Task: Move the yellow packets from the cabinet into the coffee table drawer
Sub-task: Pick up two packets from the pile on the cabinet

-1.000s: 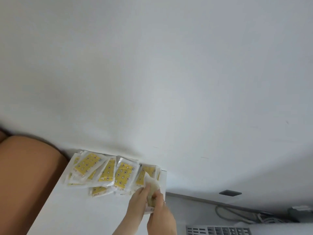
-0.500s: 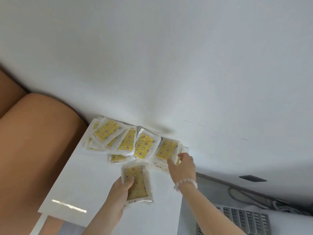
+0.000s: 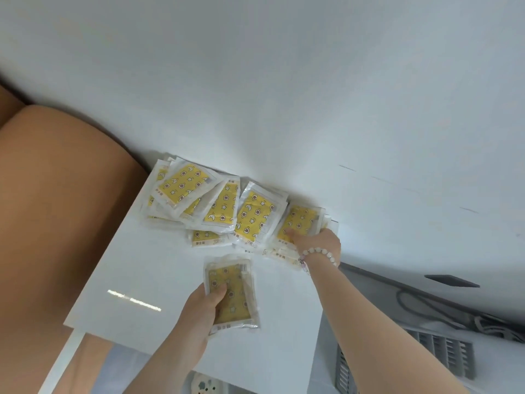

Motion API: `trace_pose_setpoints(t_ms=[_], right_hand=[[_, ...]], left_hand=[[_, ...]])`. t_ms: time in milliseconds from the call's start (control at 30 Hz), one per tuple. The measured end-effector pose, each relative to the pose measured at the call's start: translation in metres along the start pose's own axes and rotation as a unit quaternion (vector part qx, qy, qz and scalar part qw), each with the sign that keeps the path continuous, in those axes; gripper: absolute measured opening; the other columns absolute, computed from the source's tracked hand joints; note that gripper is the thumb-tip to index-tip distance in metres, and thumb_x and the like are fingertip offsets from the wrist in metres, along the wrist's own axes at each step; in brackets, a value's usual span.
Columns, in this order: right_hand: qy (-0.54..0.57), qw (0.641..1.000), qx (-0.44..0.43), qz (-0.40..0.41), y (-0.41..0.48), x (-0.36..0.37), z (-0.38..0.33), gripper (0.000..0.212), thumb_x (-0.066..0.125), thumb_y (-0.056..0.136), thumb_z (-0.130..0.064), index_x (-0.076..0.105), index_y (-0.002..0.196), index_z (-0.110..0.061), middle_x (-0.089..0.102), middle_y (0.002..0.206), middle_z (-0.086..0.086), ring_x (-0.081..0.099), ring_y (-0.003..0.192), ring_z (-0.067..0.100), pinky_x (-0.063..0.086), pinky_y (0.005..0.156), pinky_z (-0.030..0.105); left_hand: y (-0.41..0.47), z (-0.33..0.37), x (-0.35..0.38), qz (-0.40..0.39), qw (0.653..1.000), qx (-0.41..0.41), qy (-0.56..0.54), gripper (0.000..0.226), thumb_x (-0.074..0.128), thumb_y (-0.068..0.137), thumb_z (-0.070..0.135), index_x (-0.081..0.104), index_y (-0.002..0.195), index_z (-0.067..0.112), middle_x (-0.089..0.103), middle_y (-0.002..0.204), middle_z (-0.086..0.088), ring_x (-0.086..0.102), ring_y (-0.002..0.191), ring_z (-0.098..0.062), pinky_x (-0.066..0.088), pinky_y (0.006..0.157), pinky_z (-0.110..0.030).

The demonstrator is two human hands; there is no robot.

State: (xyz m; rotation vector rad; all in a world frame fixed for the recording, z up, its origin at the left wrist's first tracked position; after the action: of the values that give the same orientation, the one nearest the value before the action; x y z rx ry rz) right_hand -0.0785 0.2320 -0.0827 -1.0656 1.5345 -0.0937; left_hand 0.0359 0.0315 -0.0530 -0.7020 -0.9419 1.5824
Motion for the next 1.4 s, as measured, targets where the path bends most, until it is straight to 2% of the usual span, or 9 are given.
trace_pose_setpoints(t_ms=[200, 300, 433, 567, 800, 1067, 1200, 1333, 1400], right_hand=[[0.075, 0.997, -0.033, 0.010, 0.001, -0.004, 0.016, 0.048, 0.071, 0.066, -0.051, 0.068, 0.105, -0.023, 0.066, 0.101, 0.005, 0.068, 0.081, 0.026, 0.052, 0.058, 0.028], [0.144, 0.988, -0.041, 0.030, -0.009, -0.013, 0.019, 0.014, 0.069, 0.077, -0.032, 0.066, 0.086, -0.022, 0.063, 0.078, 0.003, 0.063, 0.065, 0.027, 0.055, 0.056, 0.034], [0.293, 0.956, 0.030, 0.004, -0.043, -0.032, 0.023, 0.016, 0.071, 0.080, -0.025, 0.060, 0.073, -0.016, 0.055, 0.066, 0.002, 0.047, 0.055, 0.018, 0.044, 0.050, 0.026], [0.424, 0.901, -0.008, -0.091, -0.086, -0.054, 0.037, 0.010, 0.075, 0.079, -0.019, 0.069, 0.083, -0.012, 0.068, 0.078, 0.001, 0.060, 0.072, 0.016, 0.048, 0.071, 0.025], [0.276, 0.945, -0.087, -0.152, -0.132, 0.002, 0.056, 0.017, 0.080, 0.072, -0.021, 0.064, 0.077, -0.021, 0.068, 0.070, -0.002, 0.058, 0.058, 0.011, 0.047, 0.053, 0.018], [0.048, 0.966, -0.210, -0.144, -0.135, 0.008, 0.041, 0.028, 0.070, 0.077, -0.043, 0.048, 0.068, -0.029, 0.056, 0.064, -0.010, 0.057, 0.063, 0.011, 0.049, 0.061, 0.022], [0.007, 0.957, -0.161, -0.240, -0.113, -0.020, 0.026, 0.018, 0.066, 0.081, -0.040, 0.066, 0.093, -0.027, 0.060, 0.080, -0.013, 0.060, 0.083, 0.009, 0.048, 0.074, 0.021], [0.041, 0.995, -0.091, -0.027, -0.051, -0.046, 0.013, 0.031, 0.060, 0.086, -0.040, 0.059, 0.112, -0.022, 0.060, 0.108, -0.003, 0.060, 0.099, 0.018, 0.042, 0.075, 0.027], [0.021, 0.999, -0.039, -0.016, -0.027, -0.040, 0.012, 0.046, 0.061, 0.083, -0.050, 0.054, 0.115, -0.018, 0.056, 0.117, 0.003, 0.062, 0.097, 0.023, 0.041, 0.069, 0.028]], left_hand=[[0.009, 0.008, 0.017, 0.003, 1.000, -0.014, 0.000, 0.015, 0.047, 0.099, 0.015, 0.063, 0.100, 0.016, 0.070, 0.098, -0.004, 0.066, 0.092, -0.025, 0.049, 0.093, -0.042], [0.012, 0.011, 0.019, 0.010, 1.000, -0.020, 0.000, 0.015, 0.047, 0.099, 0.015, 0.062, 0.100, 0.016, 0.069, 0.098, -0.004, 0.066, 0.092, -0.023, 0.049, 0.092, -0.042], [0.017, 0.011, 0.021, 0.015, 1.000, -0.023, -0.004, 0.015, 0.047, 0.099, 0.016, 0.062, 0.103, 0.016, 0.069, 0.100, -0.004, 0.065, 0.095, -0.024, 0.048, 0.094, -0.043], [0.019, 0.008, 0.032, 0.007, 0.999, -0.034, -0.034, 0.022, 0.046, 0.099, 0.020, 0.060, 0.114, 0.012, 0.068, 0.107, -0.007, 0.064, 0.099, -0.026, 0.047, 0.094, -0.041], [0.005, 0.014, 0.050, -0.105, 0.987, -0.018, -0.123, 0.059, 0.034, 0.086, 0.063, 0.066, 0.109, 0.019, 0.073, 0.095, -0.008, 0.071, 0.081, -0.023, 0.054, 0.065, -0.033], [0.013, 0.008, 0.034, -0.062, 0.995, 0.028, -0.078, 0.055, 0.073, 0.062, 0.030, 0.067, 0.111, 0.007, 0.073, 0.092, -0.013, 0.070, 0.077, -0.029, 0.055, 0.069, -0.036], [0.016, 0.005, 0.028, -0.053, 0.995, 0.015, -0.083, 0.053, 0.073, 0.063, 0.031, 0.066, 0.111, 0.010, 0.072, 0.100, -0.015, 0.069, 0.090, -0.033, 0.055, 0.075, -0.042], [0.014, 0.000, 0.015, -0.025, 0.994, 0.009, -0.106, 0.036, 0.071, 0.071, 0.028, 0.066, 0.104, 0.016, 0.074, 0.087, -0.003, 0.070, 0.080, -0.023, 0.054, 0.068, -0.037], [0.011, -0.002, 0.010, -0.018, 0.994, 0.006, -0.109, 0.031, 0.070, 0.074, 0.027, 0.066, 0.103, 0.016, 0.074, 0.085, -0.002, 0.071, 0.076, -0.021, 0.055, 0.064, -0.035]])
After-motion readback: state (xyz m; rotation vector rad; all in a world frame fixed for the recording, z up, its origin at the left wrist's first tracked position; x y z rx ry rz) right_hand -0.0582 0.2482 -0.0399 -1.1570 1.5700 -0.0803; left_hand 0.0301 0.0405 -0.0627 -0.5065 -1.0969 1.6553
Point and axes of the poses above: each hand's wrist, its own y-axis towards the middle knuckle, its own x-axis out of the palm, z = x × y, the point moved 2 cm from there along y, towards the middle knuckle
